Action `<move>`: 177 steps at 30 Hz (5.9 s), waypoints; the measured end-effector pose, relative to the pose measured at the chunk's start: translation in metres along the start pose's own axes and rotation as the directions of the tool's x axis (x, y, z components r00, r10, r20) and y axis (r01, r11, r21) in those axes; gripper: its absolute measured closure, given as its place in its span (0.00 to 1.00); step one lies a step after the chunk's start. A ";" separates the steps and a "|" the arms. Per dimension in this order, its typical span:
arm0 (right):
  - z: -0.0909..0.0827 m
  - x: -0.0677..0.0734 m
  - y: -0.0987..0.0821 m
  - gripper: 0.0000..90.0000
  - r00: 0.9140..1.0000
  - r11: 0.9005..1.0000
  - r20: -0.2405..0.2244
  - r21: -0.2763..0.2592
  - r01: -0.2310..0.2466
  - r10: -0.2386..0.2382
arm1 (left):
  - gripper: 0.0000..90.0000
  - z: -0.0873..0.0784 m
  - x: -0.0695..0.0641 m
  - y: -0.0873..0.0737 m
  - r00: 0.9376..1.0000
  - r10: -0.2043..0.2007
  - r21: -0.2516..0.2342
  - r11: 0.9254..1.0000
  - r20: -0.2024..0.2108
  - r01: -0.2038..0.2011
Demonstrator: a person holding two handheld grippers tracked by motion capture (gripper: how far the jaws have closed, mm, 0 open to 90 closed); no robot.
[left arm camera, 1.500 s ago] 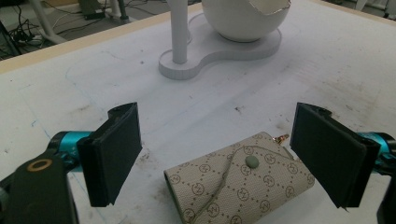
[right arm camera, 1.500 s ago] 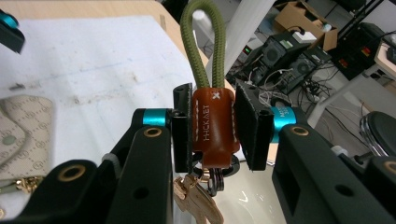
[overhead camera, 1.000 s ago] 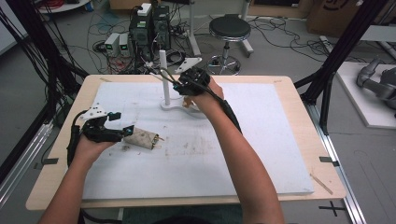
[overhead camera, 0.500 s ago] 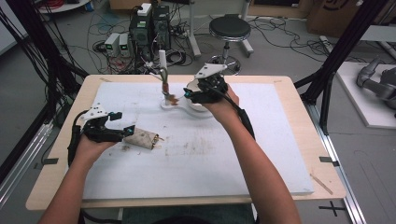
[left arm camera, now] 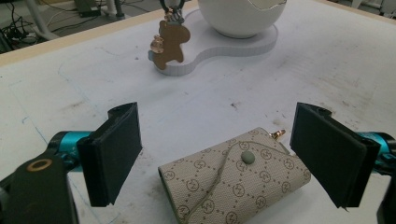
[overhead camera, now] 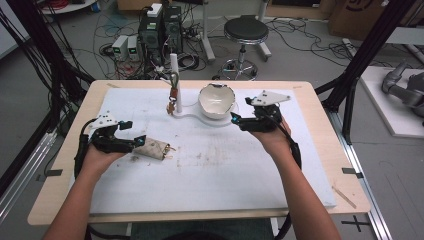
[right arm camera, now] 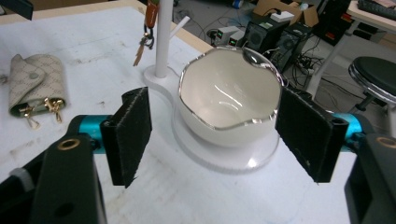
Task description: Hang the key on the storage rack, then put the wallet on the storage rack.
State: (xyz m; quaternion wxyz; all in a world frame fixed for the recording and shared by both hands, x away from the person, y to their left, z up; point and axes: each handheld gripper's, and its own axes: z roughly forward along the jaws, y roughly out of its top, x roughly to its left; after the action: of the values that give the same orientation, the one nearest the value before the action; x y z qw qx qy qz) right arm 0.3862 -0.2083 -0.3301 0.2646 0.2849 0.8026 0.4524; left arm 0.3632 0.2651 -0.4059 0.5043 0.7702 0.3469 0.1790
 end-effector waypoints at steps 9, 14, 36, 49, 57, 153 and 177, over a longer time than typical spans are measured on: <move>-0.022 0.002 -0.045 0.24 0.997 0.996 -0.007 -0.032 -0.081 0.081 | 0.18 0.001 -0.002 0.000 1.000 0.010 0.003 1.000 0.004 -0.010; -0.018 0.004 -0.057 0.22 0.995 0.995 -0.025 -0.012 -0.098 0.098 | 0.18 0.002 -0.003 0.000 1.000 0.013 0.001 1.000 0.005 -0.013; -0.007 0.002 -0.054 0.21 0.992 0.992 -0.033 -0.031 -0.119 0.118 | 0.18 -0.021 -0.001 -0.008 1.000 0.001 -0.019 1.000 -0.018 -0.001; 0.014 0.016 -0.040 0.21 0.991 0.995 -0.093 -0.020 -0.095 0.092 | 0.18 -0.038 -0.001 -0.017 0.999 -0.008 -0.017 1.000 -0.050 0.008; 0.035 0.032 -0.024 0.21 0.986 0.997 -0.151 -0.019 -0.069 0.065 | 0.18 -0.055 0.001 -0.025 0.996 -0.024 -0.017 1.000 -0.081 0.022; 0.146 0.146 0.028 0.42 0.906 0.967 -0.405 0.153 0.204 -0.127 | 0.18 -0.074 0.008 -0.031 0.993 -0.047 -0.043 0.998 -0.112 0.042; 0.073 0.051 0.026 0.42 0.985 0.989 -0.166 0.137 0.057 -0.034 | 0.18 -0.022 0.006 -0.004 1.000 -0.006 -0.048 0.999 -0.018 0.005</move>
State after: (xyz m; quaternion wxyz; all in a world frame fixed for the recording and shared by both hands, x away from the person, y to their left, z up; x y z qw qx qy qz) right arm 0.4056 -0.1197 -0.3487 0.1872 0.2463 0.8579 0.4101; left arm 0.3521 0.2851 -0.4008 0.5198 0.7554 0.3493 0.1930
